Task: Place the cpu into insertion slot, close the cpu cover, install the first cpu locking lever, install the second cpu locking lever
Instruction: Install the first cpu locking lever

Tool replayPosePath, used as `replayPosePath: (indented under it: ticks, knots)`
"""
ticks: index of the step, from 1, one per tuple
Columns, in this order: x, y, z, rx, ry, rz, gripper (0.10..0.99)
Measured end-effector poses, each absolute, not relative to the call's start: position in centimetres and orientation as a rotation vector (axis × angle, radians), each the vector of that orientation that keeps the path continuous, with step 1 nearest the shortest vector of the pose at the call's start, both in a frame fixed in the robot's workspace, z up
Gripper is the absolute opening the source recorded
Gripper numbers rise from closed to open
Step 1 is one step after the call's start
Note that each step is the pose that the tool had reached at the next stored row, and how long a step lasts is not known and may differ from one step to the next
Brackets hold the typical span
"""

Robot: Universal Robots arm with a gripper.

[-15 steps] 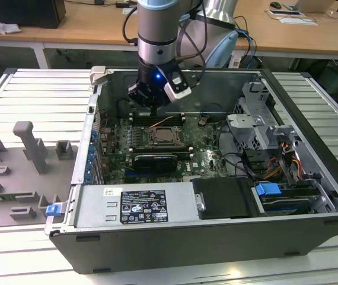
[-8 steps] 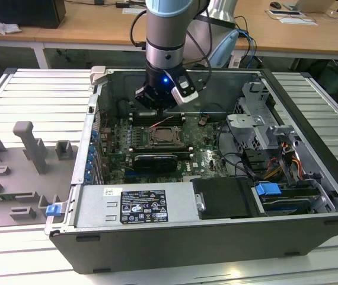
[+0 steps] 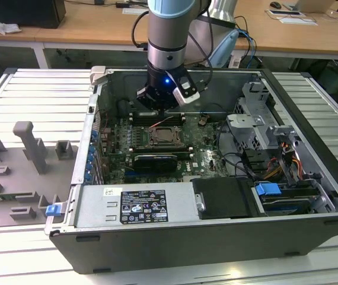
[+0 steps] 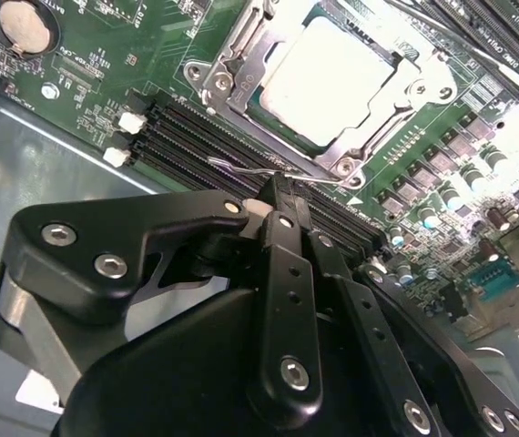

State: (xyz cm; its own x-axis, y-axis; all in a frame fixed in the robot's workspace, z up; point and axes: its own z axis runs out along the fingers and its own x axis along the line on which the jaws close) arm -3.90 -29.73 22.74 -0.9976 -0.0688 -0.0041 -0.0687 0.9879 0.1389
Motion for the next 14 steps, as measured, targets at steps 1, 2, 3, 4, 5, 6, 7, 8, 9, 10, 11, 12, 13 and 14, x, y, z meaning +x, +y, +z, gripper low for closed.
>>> replayPosePath:
  ticks: [1, 2, 3, 4, 5, 6, 7, 8, 9, 10, 11, 12, 13, 14]
  knots:
    - [-3.88, -29.73, 22.73, 0.108, -3.131, -0.219, 0.106]
    - [-3.86, -29.73, 22.71, 0.108, -3.131, -0.219, 0.106]
    - [-3.84, -29.73, 22.69, 0.108, -3.131, -0.219, 0.106]
    - [-3.81, -29.73, 22.68, 0.108, -3.131, -0.218, 0.106]
    - [-3.79, -29.73, 22.67, 0.108, -3.131, -0.219, 0.106]
    - [-3.78, -29.73, 22.65, 0.108, -3.131, -0.219, 0.106]
    - [-3.75, -29.73, 22.63, 0.108, -3.131, -0.219, 0.106]
    - [-3.72, -29.73, 22.62, 0.108, -3.131, -0.219, 0.106]
    - [-3.62, -29.71, 22.57, 0.108, -3.132, -0.219, 0.106]
    - [-3.49, -29.70, 22.54, 0.108, -3.131, -0.219, 0.106]
    - [-3.39, -29.69, 22.51, 0.108, -3.131, -0.218, 0.106]
    - [-3.29, -29.69, 22.48, 0.108, -3.131, -0.218, 0.106]
    - [-3.21, -29.67, 22.45, 0.108, -3.132, -0.218, 0.106]
    - [-3.12, -29.66, 22.43, 0.108, -3.131, -0.218, 0.106]
